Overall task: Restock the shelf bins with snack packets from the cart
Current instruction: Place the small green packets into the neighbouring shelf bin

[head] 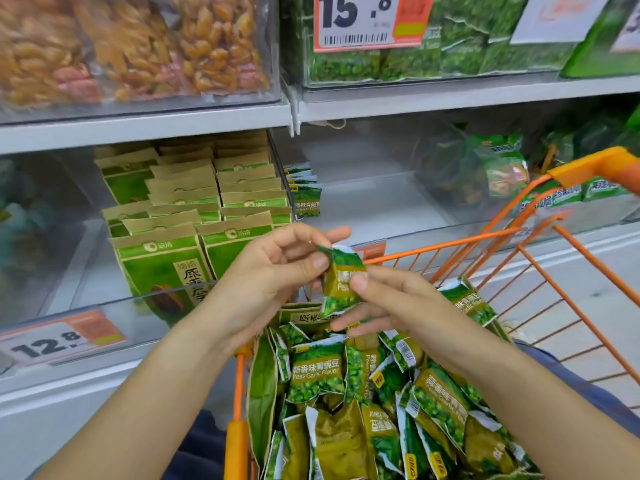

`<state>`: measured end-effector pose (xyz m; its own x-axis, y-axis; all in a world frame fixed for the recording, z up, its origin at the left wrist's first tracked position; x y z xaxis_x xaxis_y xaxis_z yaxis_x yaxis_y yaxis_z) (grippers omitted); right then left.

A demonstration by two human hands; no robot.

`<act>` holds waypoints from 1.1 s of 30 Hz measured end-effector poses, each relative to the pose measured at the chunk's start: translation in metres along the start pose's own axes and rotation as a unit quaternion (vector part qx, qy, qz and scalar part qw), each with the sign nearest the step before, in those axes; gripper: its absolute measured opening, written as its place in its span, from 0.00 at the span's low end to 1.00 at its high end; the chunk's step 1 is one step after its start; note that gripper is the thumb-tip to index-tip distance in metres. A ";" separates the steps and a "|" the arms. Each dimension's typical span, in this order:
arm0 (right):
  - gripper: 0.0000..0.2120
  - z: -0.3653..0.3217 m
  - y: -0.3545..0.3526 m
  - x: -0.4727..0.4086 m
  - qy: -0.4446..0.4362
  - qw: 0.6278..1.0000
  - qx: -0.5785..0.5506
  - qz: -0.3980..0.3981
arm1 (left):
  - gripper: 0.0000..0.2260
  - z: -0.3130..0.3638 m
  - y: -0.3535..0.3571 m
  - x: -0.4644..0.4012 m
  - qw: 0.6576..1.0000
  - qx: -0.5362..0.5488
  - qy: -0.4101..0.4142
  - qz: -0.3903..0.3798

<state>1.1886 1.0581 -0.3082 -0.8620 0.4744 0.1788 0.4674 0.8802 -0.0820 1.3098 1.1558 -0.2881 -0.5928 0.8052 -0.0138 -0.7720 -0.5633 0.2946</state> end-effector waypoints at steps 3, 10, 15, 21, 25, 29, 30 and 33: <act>0.20 -0.003 -0.006 -0.004 -0.028 0.997 -0.030 0.059 | 0.12 -0.005 -0.002 -0.003 0.999 0.026 -0.025 0.008; 0.17 -0.001 -0.016 -0.005 -0.120 0.984 0.050 0.125 | 0.06 -0.009 0.008 0.006 0.982 -0.181 0.035 0.032; 0.15 -0.012 -0.019 -0.009 -0.127 0.974 0.122 0.144 | 0.08 0.000 0.003 0.007 0.942 -0.274 0.173 0.091; 0.08 -0.054 -0.041 -0.073 -0.152 0.942 0.198 0.224 | 0.12 0.023 -0.033 -0.002 0.660 -0.576 0.418 0.242; 0.11 -0.044 -0.048 -0.149 -0.078 0.906 0.345 0.234 | 0.14 0.008 -0.046 -0.013 0.634 -0.629 0.372 0.253; 0.16 -0.023 -0.025 -0.206 0.014 0.874 0.453 0.174 | 0.16 0.005 -0.042 -0.017 0.622 -0.650 0.357 0.250; 0.15 -0.016 -0.021 -0.217 0.042 0.881 0.442 0.164 | 0.16 0.005 -0.041 -0.018 0.624 -0.653 0.351 0.247; 0.14 0.000 -0.011 -0.236 0.127 0.917 0.354 0.136 | 0.16 0.007 -0.042 -0.018 0.628 -0.654 0.344 0.245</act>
<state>1.3863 0.9366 -0.3496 -0.6173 0.7383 0.2717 0.3367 0.5601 -0.7569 1.3548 1.1662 -0.2938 -0.4445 0.4591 -0.7692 0.2795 -0.7447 -0.6060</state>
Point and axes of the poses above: each hand's wrist, its own x-axis away from the middle knuckle, its own y-axis out of the palm, z = x × y, the point moved 4 cm from there along -x, towards the middle knuckle, and after that the axes turned 12 degrees about z, right-handed, at the moved point
